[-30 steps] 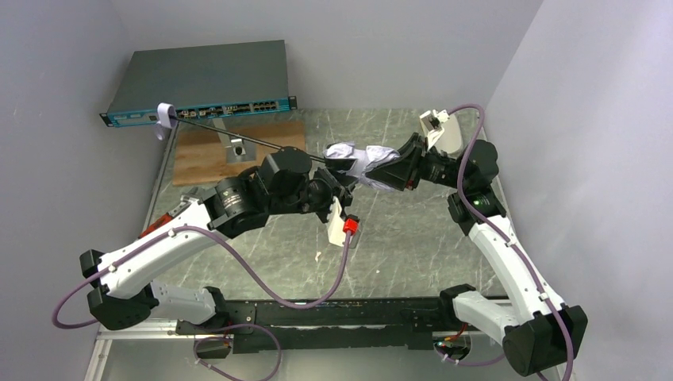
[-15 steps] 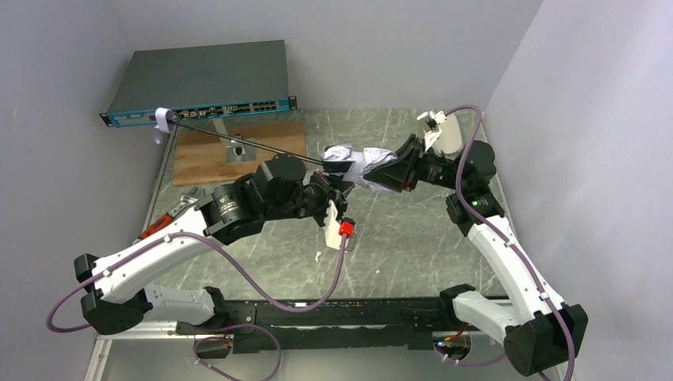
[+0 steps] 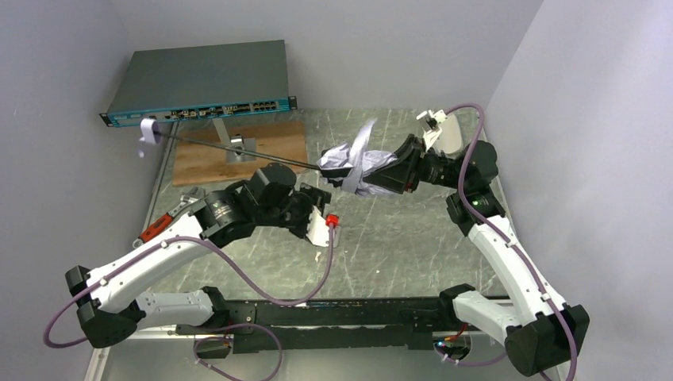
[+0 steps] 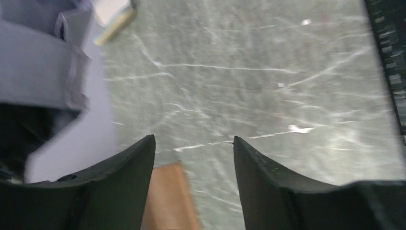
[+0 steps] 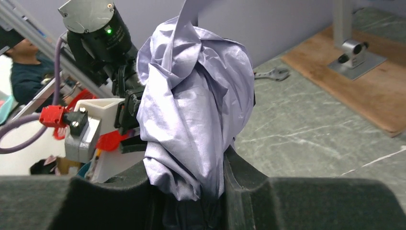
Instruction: Open the umbrella
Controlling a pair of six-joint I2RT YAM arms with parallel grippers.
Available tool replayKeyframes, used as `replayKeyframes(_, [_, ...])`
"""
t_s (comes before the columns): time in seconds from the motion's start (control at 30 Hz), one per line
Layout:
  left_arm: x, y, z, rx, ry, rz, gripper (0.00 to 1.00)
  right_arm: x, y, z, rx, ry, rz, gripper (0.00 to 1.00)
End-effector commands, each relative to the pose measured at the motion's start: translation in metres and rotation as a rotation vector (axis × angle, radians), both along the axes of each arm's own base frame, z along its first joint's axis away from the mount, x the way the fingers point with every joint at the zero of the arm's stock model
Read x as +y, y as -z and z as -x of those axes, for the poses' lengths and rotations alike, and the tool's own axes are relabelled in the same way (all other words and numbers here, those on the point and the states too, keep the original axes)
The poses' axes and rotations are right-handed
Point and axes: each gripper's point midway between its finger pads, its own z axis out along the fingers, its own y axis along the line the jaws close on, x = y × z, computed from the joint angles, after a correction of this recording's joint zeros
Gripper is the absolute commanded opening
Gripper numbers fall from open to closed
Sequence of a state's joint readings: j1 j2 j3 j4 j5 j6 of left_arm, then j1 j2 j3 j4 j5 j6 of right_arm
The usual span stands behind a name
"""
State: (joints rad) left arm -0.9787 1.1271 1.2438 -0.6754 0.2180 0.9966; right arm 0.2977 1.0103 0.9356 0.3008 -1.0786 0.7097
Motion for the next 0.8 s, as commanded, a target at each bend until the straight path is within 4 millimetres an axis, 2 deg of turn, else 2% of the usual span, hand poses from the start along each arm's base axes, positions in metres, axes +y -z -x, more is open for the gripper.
replayKeyframes(0.0, [0.016,-0.021,0.043,0.287,0.023,0.108,0.7,-0.009,-0.056,-0.011,-0.211,0.135,-0.076,0.0])
replayKeyframes(0.03, [0.018,-0.025,0.046,0.32,0.012,0.137,0.72,-0.011,-0.057,-0.017,-0.21,0.171,-0.076,0.0])
replayKeyframes(0.17, [0.029,-0.057,0.035,0.427,-0.089,0.307,0.79,-0.021,-0.078,-0.032,-0.255,0.298,-0.133,0.0])
replayKeyframes(0.27, [0.036,-0.093,0.01,0.528,-0.191,0.462,0.8,-0.036,-0.099,-0.037,-0.324,0.422,-0.193,0.0])
replayKeyframes(0.43, [0.056,-0.174,-0.042,0.38,-0.285,0.697,0.86,-0.072,-0.154,-0.046,-0.603,0.699,-0.228,0.0])
replayKeyframes(0.47, [0.06,-0.2,-0.046,0.366,-0.287,0.755,0.87,-0.082,-0.166,-0.05,-0.653,0.769,-0.231,0.0])
replayKeyframes(0.53, [0.064,-0.237,-0.054,0.388,-0.277,0.852,0.89,-0.096,-0.184,-0.054,-0.747,0.868,-0.228,0.0])
replayKeyframes(0.6, [0.059,-0.26,-0.058,0.449,-0.231,0.922,0.92,-0.101,-0.19,-0.054,-0.852,0.912,-0.205,0.0])
replayKeyframes(0.67, [0.051,-0.268,-0.061,0.467,-0.175,0.931,0.93,-0.099,-0.184,-0.057,-0.922,0.933,-0.153,0.0])
replayKeyframes(0.77, [0.042,-0.274,-0.082,0.505,-0.167,0.983,0.93,-0.095,-0.171,-0.058,-1.014,0.937,-0.072,0.0])
